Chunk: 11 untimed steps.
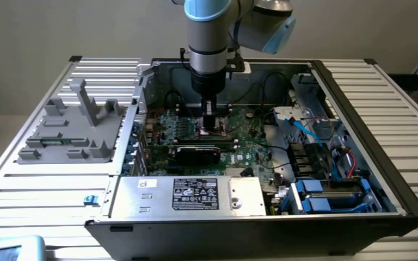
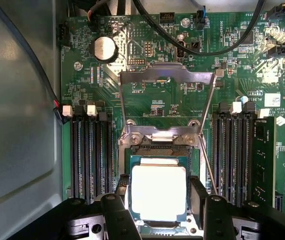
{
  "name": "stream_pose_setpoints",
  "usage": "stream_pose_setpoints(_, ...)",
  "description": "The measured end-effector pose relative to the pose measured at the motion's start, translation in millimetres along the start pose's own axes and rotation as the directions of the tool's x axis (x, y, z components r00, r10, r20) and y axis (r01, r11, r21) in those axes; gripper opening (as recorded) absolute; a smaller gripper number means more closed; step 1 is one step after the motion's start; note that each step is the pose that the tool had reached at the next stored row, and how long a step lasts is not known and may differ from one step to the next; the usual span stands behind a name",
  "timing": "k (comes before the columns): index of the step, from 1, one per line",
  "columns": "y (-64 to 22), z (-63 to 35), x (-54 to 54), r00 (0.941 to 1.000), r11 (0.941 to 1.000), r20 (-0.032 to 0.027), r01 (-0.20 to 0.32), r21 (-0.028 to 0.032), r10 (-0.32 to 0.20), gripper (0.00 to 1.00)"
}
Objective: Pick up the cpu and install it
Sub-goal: 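Place the cpu into insertion slot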
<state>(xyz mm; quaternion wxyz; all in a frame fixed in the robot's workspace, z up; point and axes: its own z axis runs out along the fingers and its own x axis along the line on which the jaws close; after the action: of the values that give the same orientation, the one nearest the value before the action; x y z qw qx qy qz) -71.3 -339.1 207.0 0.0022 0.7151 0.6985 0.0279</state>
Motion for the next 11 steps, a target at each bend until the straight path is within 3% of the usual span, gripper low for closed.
stream_pose_setpoints(5,0.0,0.7,0.0,1.0,1.0,0.0023,0.0,-0.0005,0.0,0.56)
stream_pose_setpoints(9,-0.5,1.6,0.0,0.9998,1.0,0.0219,0.001,-0.0036,-0.001,0.56)
stream_pose_setpoints(11,-1.1,1.9,0.0,0.9998,1.0,0.0222,0.001,-0.0066,-0.001,0.56)
